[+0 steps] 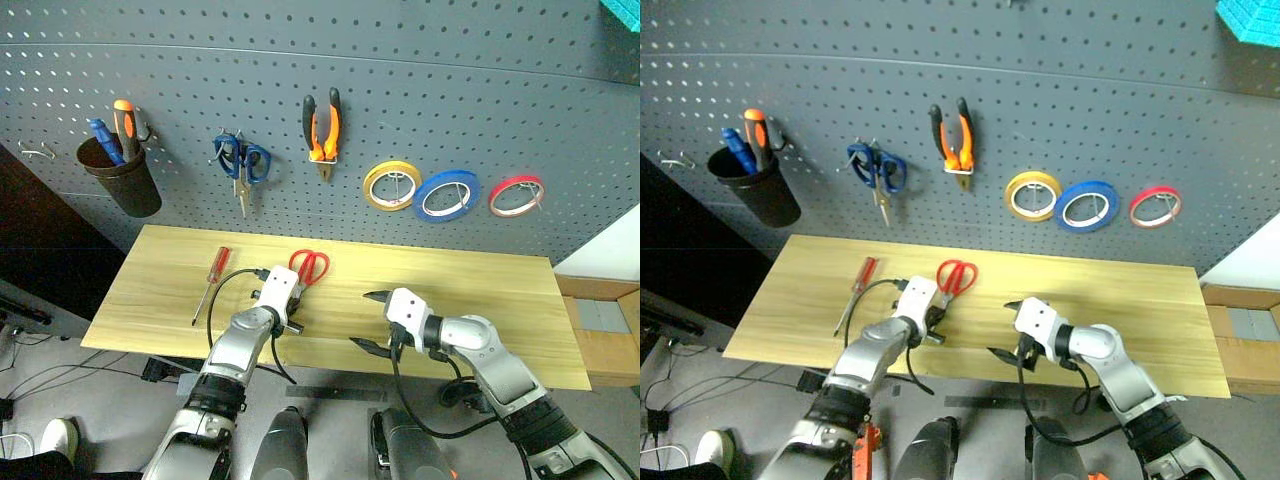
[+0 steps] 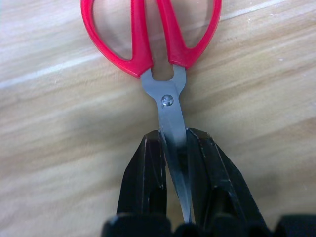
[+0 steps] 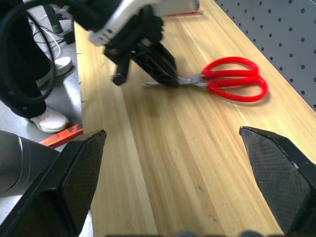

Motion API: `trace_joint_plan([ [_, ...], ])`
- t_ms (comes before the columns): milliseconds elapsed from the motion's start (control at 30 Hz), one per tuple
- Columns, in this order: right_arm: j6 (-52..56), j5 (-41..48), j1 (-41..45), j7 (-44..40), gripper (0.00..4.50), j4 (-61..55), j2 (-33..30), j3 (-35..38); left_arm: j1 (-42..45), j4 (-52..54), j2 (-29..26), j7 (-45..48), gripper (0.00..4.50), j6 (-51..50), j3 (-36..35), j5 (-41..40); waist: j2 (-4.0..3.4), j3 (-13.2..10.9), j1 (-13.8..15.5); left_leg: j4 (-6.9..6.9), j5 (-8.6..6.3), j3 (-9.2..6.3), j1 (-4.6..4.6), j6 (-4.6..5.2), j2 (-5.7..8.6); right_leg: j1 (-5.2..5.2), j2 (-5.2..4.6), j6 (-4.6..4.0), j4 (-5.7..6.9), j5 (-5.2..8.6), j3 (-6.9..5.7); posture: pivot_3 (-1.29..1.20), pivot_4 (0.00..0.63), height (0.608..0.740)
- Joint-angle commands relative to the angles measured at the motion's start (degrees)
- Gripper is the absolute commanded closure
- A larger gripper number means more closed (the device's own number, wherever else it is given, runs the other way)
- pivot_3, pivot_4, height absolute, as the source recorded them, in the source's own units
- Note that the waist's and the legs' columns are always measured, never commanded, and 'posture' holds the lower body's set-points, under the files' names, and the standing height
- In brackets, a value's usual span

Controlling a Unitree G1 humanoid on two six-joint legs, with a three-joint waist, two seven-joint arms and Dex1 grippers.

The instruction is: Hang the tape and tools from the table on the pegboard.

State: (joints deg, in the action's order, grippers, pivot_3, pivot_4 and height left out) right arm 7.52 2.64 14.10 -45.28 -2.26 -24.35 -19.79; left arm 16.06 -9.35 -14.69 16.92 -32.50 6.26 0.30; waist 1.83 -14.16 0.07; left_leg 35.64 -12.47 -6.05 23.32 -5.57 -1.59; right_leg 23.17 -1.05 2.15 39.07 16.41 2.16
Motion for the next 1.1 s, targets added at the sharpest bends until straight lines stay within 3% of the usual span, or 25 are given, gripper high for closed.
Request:
trace_joint_plan([
  [33, 2.8, 4.9, -0.7, -1.4, 0.0, -7.7, -0.1, 3.1, -8.2, 18.7, -2.2, -0.2, 4.2, 2.7, -1.8, 0.1, -0.01, 0.0, -0.1, -0.02, -0.03, 0.02, 0.0, -0.06, -0.02, 0.0, -0.01, 0.0, -0.01, 0.0, 0.04, 0.14, 0.19, 0.74],
  [133, 6.4, 9.4, -1.9, -1.9, 0.0, -13.7, 0.2, 4.8, -18.0, 33.9, -2.8, -2.5, 4.2, 2.9, -3.9, 1.1, -0.03, 0.1, 0.3, -0.14, -0.04, -0.04, -0.01, -0.09, -0.04, 0.01, -0.02, -0.01, -0.06, 0.01, -0.01, 0.17, 0.175, 0.74],
  [233, 8.8, 16.3, -2.7, -1.7, 0.0, -19.3, 2.5, 7.0, -24.5, 45.0, 0.1, -7.5, 4.2, 4.3, -7.4, 2.1, -0.04, 0.1, 1.2, -0.17, -0.06, -0.01, -0.01, -0.07, 0.01, 0.0, -0.07, 0.0, -0.09, 0.01, 0.01, 0.21, 0.165, 0.74],
  [400, 12.8, 20.6, -0.2, 0.3, 0.0, -22.0, 5.3, 7.3, -28.5, 53.6, 1.2, -11.6, 4.2, 8.8, -9.9, 5.9, -0.03, 0.8, 2.8, -0.13, -0.05, -0.02, -0.01, -0.06, 0.03, -0.02, -0.04, 0.02, -0.1, 0.02, -0.01, 0.25, 0.148, 0.74],
  [567, 12.7, 20.1, 3.9, 2.3, 0.0, -19.7, 8.7, 6.8, -19.6, 48.7, 1.2, -13.4, 4.2, 12.0, -10.4, 7.5, 0.01, 1.6, 4.5, -0.07, 0.0, -0.01, -0.09, -0.02, 0.02, -0.06, 0.04, 0.12, -0.08, -0.04, -0.04, 0.26, 0.125, 0.74],
  [767, 11.6, 18.3, 6.3, 3.3, 0.0, -17.0, 10.0, 6.6, -9.8, 38.0, 1.8, -11.4, 4.2, 13.3, -11.0, 3.8, 0.19, 2.7, 4.8, 0.06, 0.0, 0.05, -0.15, -0.01, 0.05, -0.17, 0.05, 0.11, -0.08, -0.14, 0.02, 0.25, 0.115, 0.74],
  [1100, 10.8, 15.8, 6.9, 5.7, 0.0, -15.3, 9.5, 7.4, -0.7, 22.7, -2.9, -1.7, 4.2, 13.4, -11.3, -2.7, 0.2, 2.7, 4.4, 0.05, 0.0, 0.1, -0.33, -0.01, 0.01, -0.32, 0.1, 0.09, -0.05, -0.15, 0.08, 0.21, 0.12, 0.74],
])
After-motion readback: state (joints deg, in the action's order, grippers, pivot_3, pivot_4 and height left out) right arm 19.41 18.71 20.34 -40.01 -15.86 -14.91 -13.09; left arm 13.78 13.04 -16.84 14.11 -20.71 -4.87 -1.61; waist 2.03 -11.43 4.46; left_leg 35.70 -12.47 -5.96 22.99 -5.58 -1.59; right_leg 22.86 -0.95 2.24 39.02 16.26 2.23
